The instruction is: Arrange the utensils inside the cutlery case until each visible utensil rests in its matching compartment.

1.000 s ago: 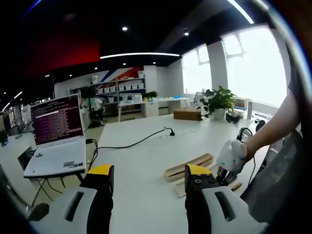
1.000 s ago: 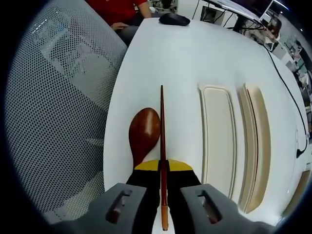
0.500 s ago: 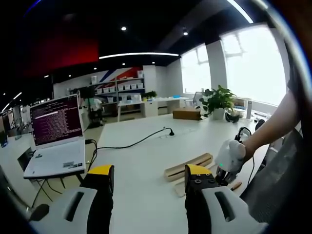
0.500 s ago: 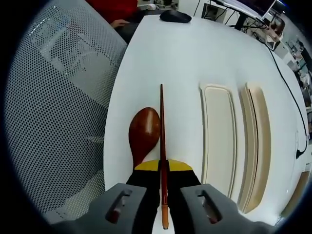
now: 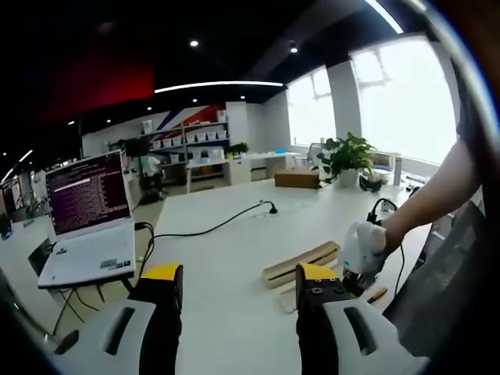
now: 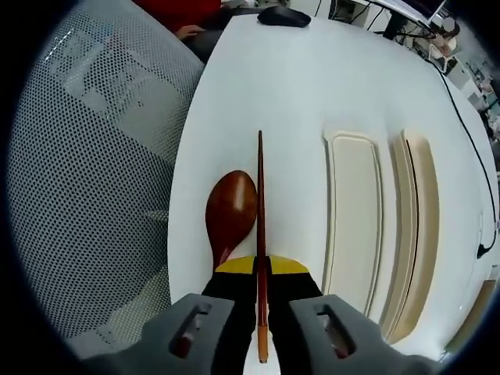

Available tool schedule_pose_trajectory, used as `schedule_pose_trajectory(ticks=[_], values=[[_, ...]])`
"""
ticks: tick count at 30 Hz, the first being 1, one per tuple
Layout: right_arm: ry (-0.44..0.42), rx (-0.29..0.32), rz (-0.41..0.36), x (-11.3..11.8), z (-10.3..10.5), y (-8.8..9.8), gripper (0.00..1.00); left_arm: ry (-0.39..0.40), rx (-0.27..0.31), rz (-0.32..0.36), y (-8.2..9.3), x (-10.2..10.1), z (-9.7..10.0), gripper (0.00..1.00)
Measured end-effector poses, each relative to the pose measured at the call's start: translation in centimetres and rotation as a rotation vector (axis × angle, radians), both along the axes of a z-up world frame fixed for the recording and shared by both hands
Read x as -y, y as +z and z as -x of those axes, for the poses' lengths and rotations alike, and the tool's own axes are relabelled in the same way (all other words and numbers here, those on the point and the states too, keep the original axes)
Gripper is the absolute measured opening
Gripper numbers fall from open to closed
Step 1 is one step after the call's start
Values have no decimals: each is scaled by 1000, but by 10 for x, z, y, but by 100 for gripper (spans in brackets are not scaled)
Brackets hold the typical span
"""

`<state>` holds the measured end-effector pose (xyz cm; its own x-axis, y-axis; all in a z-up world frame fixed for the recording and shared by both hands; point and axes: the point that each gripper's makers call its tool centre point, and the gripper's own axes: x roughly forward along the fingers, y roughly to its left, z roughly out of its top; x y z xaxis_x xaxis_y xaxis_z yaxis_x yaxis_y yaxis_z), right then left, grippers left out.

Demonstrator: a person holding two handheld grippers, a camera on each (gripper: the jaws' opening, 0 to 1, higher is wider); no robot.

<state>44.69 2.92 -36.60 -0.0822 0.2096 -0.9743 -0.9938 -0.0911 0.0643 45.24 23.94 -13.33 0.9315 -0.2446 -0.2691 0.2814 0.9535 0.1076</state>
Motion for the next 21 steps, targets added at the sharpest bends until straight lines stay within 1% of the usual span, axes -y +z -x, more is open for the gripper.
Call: schedule_pose_trajectory(ticks=[3, 8, 17, 21], values=[[-10, -4, -7, 0, 0, 0, 1, 10, 14, 1, 5, 0, 0, 60], [-32, -13, -14, 0, 0, 1, 1, 5, 15, -9, 6, 4, 1, 60], [-3, 2, 9, 1, 1, 1, 0, 8, 20, -19, 9, 5, 1, 60], [-11, 8, 14, 4, -1, 1, 0, 9, 20, -19, 9, 6, 1, 60]])
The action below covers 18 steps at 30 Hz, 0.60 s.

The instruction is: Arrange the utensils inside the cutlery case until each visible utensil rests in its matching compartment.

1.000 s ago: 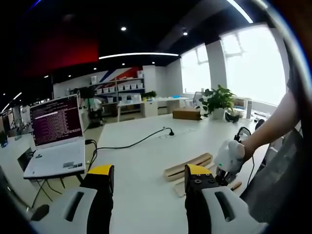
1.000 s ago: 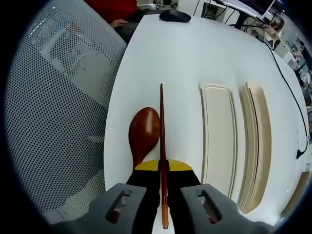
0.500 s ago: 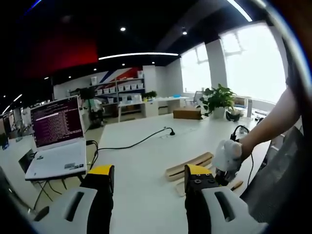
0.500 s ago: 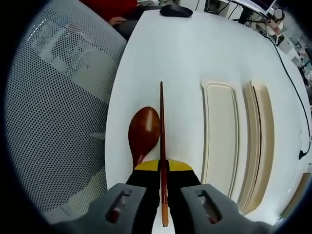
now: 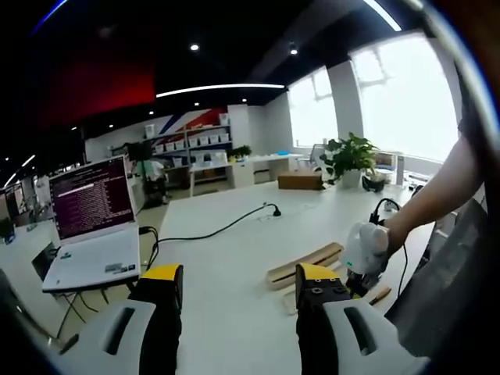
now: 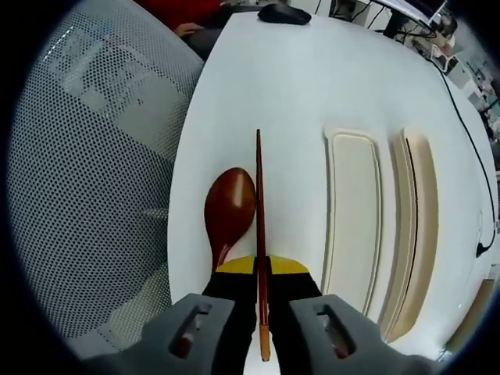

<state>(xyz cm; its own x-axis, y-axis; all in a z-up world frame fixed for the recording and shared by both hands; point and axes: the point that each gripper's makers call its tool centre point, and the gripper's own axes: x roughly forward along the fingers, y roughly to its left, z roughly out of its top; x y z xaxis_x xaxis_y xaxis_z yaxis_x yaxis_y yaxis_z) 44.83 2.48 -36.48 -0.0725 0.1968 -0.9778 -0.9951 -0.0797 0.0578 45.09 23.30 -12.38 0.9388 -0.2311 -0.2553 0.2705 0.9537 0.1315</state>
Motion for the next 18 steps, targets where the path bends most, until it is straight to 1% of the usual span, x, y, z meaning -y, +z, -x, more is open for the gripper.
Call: schedule_pose_trajectory(ticks=[5, 9, 18], values=[[-21, 6, -1, 5, -3, 1, 0, 1, -1, 5, 0, 1, 0, 60], [-30, 14, -10, 6, -5, 3, 0, -6, -3, -3, 0, 3, 0, 60], [-45, 29, -30, 5, -13, 11, 0, 0, 1, 3, 1, 1, 0, 60]])
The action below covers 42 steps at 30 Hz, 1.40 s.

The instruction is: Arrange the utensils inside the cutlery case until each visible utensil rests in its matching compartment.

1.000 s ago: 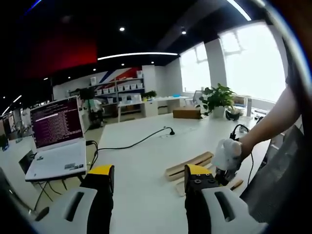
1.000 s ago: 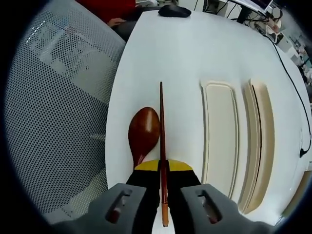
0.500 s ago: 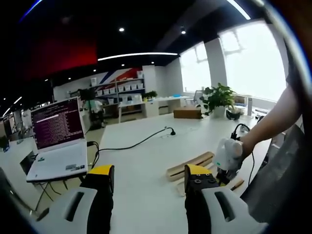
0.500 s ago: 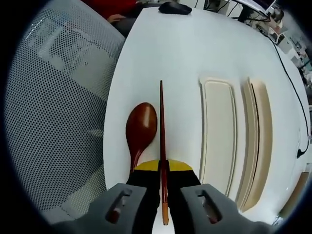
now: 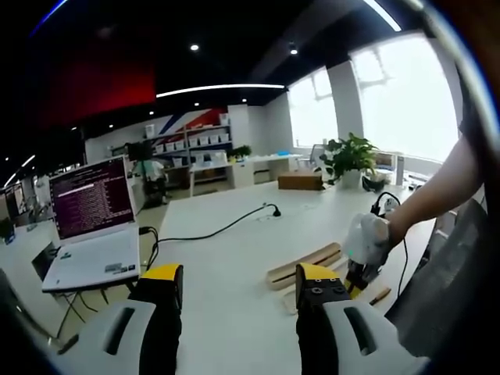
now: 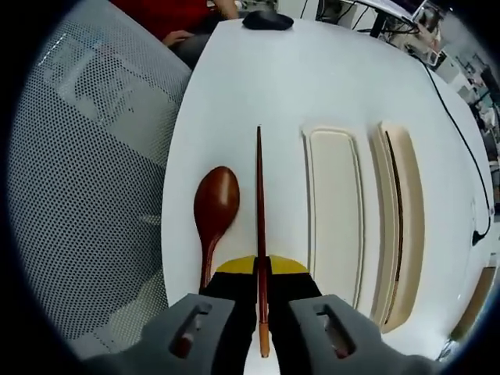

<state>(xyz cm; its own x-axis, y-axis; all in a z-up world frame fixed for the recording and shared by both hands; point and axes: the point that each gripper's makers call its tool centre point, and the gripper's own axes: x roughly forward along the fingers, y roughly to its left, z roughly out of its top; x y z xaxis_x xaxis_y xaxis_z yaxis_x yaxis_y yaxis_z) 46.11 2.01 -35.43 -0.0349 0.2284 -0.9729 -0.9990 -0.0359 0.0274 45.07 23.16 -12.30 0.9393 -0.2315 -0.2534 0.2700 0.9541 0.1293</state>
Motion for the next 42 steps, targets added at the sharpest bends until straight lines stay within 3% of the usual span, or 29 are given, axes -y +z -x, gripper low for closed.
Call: schedule_pose_trajectory(ticks=[21, 42], values=[[-36, 15, -63, -2, -20, 16, 0, -4, 0, 1, -2, -4, -1, 60], [-36, 59, -3, 10, -45, 29, 0, -4, -2, 8, -3, -4, -1, 60]])
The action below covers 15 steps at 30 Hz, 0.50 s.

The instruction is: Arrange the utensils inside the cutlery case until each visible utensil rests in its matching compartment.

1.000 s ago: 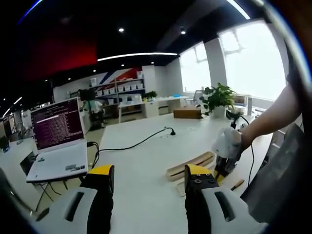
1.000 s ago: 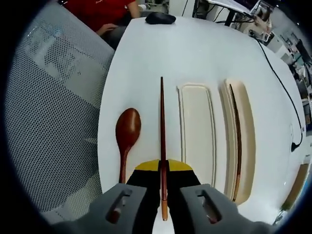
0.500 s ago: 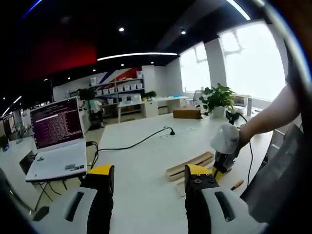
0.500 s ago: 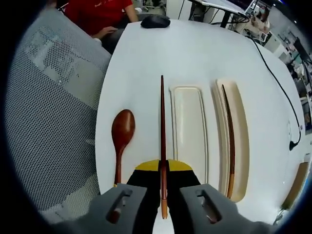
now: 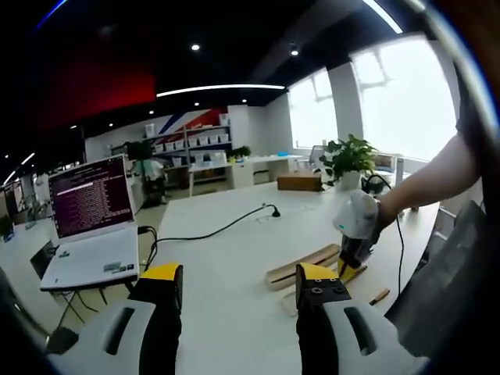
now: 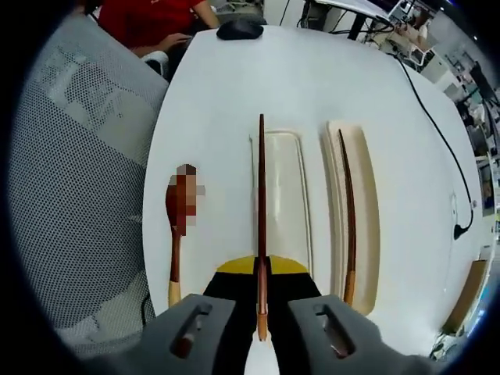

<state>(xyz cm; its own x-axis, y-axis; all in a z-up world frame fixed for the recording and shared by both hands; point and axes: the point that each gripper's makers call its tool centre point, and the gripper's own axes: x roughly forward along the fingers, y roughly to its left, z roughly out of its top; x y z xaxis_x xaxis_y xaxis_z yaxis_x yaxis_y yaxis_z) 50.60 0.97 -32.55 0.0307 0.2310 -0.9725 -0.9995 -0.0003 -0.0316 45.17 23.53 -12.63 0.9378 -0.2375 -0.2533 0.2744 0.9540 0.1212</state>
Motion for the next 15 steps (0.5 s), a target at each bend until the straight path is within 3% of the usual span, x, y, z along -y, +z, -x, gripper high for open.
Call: schedule_pose_trajectory(ticks=[15], values=[[5, 34, 34, 9, -12, 16, 0, -3, 9, 8, 1, 0, 0, 60]])
